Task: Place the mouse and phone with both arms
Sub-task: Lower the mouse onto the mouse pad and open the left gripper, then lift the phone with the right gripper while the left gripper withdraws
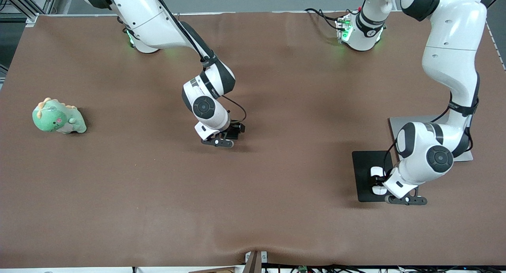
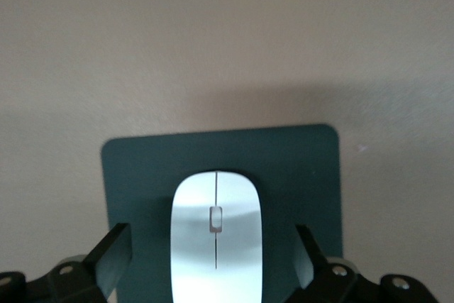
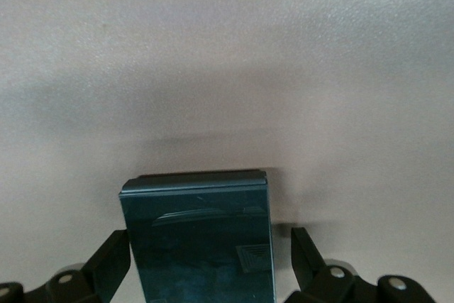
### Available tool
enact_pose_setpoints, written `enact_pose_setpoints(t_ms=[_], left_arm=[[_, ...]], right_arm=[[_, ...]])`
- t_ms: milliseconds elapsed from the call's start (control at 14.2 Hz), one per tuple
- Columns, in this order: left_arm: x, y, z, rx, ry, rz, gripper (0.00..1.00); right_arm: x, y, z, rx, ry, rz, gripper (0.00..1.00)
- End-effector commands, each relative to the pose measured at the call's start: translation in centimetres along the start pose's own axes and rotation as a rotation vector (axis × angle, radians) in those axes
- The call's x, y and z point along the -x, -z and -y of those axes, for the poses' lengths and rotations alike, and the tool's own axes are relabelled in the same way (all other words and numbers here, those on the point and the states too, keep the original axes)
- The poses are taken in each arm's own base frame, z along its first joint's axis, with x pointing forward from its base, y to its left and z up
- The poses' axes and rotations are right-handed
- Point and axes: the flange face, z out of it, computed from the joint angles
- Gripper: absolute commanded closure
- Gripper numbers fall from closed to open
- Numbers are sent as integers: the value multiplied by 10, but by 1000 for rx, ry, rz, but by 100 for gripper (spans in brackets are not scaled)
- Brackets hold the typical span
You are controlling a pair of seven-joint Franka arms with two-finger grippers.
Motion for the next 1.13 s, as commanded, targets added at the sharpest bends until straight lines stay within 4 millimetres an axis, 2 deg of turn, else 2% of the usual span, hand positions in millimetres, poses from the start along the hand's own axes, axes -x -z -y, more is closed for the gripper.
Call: enact_pose_setpoints(t_ms=[0,71,141,212,353,494,565,776,918,1059], left_arm=[[0,44,-4,-22,-16,-3,0],[1,58,-2,-27,-16,6,0],[2,73,-1,-32,-22,21,0],[4,88,0,-37,-26,37,0],[8,121,0,-46,-27,60,0],[16,150,-7,-53,-26,93,0],[19,165,-12,-53,-30,101,0],[28,209,-26,-54,-39,101,0],[33,244,-29,-60,-41,80,0],[38,271,-26,-67,-33,55,0]], right_arm=[[0,-2,5,-12,-30,0,0],[-1,-2,5,-13,-33,-1,0],[-2,-2,4,-11,-35,2,37],[-5,0,2,-11,-40,4,68],[-10,6,3,-19,-41,-1,100],[-12,12,-2,5,-46,32,100],[-16,15,-11,28,-50,61,100],[-28,40,-33,38,-38,91,100],[-47,55,-67,32,-10,106,100],[-55,70,-107,25,26,116,100]])
